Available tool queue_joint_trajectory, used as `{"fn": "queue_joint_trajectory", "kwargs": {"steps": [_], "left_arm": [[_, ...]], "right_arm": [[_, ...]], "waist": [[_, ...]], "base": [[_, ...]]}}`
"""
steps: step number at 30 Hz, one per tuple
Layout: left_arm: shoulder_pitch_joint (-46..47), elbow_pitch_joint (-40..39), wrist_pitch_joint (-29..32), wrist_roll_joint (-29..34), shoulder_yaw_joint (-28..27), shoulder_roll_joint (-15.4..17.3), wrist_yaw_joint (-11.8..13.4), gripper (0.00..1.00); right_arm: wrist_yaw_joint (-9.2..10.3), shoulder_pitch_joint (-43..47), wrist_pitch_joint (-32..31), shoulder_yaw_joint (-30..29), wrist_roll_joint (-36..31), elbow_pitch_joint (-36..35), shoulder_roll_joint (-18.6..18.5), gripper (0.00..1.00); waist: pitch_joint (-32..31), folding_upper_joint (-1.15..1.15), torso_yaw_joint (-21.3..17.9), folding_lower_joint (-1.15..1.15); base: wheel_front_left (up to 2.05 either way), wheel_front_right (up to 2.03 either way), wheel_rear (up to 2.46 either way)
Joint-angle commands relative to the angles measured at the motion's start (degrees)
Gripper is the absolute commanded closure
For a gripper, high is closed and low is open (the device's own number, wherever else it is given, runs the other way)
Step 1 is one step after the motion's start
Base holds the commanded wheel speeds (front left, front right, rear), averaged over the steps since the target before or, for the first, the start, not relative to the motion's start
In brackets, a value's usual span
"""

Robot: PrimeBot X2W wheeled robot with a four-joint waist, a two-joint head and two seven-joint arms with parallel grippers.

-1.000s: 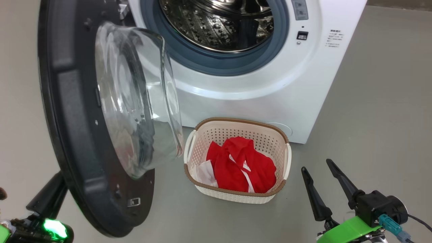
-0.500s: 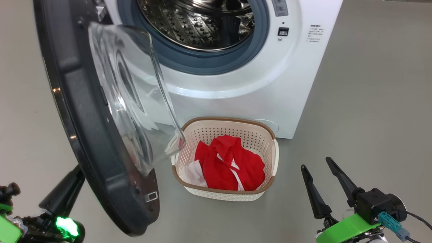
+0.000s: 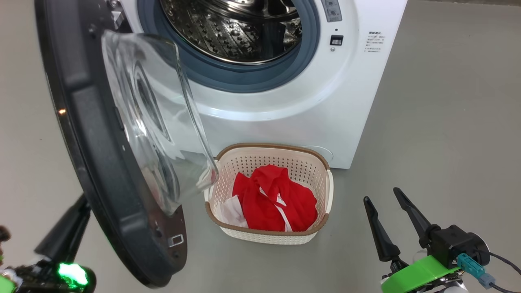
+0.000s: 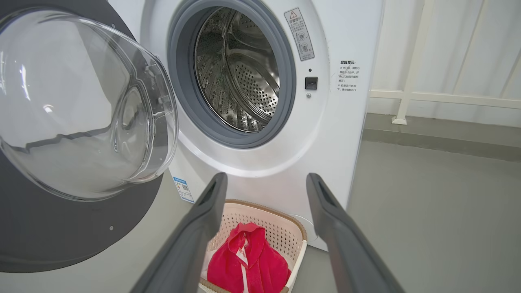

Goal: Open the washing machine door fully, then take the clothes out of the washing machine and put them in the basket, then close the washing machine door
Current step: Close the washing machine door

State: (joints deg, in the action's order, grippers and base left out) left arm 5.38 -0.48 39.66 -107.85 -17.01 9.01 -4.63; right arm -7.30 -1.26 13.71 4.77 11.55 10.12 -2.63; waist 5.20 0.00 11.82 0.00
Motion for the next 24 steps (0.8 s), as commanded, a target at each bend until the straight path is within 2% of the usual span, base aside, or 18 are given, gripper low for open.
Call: {"fn": "queue_joint_trajectory", "kwargs": {"steps": [1, 2, 3, 4, 9, 14, 18, 22, 24], "left_arm": [[-0.18, -1.84, -0.46, 0.07, -3.09, 0.8, -0.93, 0.78], [-0.37, -1.97, -0.93, 0.01, -3.67, 0.55, -1.07, 0.55], [-0.64, -2.13, -1.18, 0.04, -4.07, 0.41, -1.21, 0.18], [-0.93, -2.3, -1.69, 0.33, -4.59, 0.28, -1.37, 0.0], [-1.5, -3.0, -5.58, 2.32, -7.36, -1.23, -2.17, 0.0], [-1.94, -5.29, -10.37, 7.8, -9.05, -2.83, -2.75, 0.0], [-1.82, -9.94, -16.92, 17.21, -9.4, -3.82, -2.83, 0.0], [-2.92, -13.15, -25.07, 28.94, -7.22, -4.48, -2.84, 0.0], [-3.63, -13.68, -29.63, 36.68, -5.96, -4.2, -2.84, 0.0]], "right_arm": [[-0.19, -1.34, 0.87, 1.46, 0.52, -1.17, -0.25, 0.0], [-0.19, -1.24, 0.89, 1.42, 0.6, -1.14, -0.25, 0.0], [-0.19, -1.17, 0.91, 1.38, 0.6, -1.12, -0.25, 0.0], [-0.19, -1.1, 0.92, 1.33, 0.6, -1.14, -0.25, 0.0], [-0.19, -1.04, 0.97, 1.34, 0.93, -1.21, -0.25, 0.0], [-0.19, -0.91, 1.02, 1.03, 1.3, -0.9, -0.25, 0.0], [-0.19, -0.69, 1.06, 1.0, 1.47, -0.7, -0.25, 0.0], [-0.19, -0.68, 1.1, 0.76, 1.51, -0.75, -0.25, 0.0], [-0.19, -0.72, 1.12, 0.6, 1.47, -0.77, -0.25, 0.0]], "waist": [[-0.25, 0.0, 0.22, 0.0], [-0.35, 0.0, 0.32, 0.0], [-0.42, 0.0, 0.41, 0.0], [-0.45, 0.0, 0.51, 0.0], [-0.43, 0.0, 0.84, 0.0], [-0.75, 0.0, 1.19, 0.0], [-1.07, 0.0, 1.3, 0.0], [-1.27, 0.0, 1.34, 0.0], [-1.28, 0.0, 1.4, 0.0]], "base": [[0.0, 0.0, 0.0], [0.0, 0.0, 0.0], [0.0, 0.0, 0.0], [0.0, 0.0, 0.0], [0.0, 0.0, 0.0], [0.0, 0.0, 0.0], [0.0, 0.0, 0.0], [0.0, 0.0, 0.0], [0.0, 0.0, 0.0]]}}
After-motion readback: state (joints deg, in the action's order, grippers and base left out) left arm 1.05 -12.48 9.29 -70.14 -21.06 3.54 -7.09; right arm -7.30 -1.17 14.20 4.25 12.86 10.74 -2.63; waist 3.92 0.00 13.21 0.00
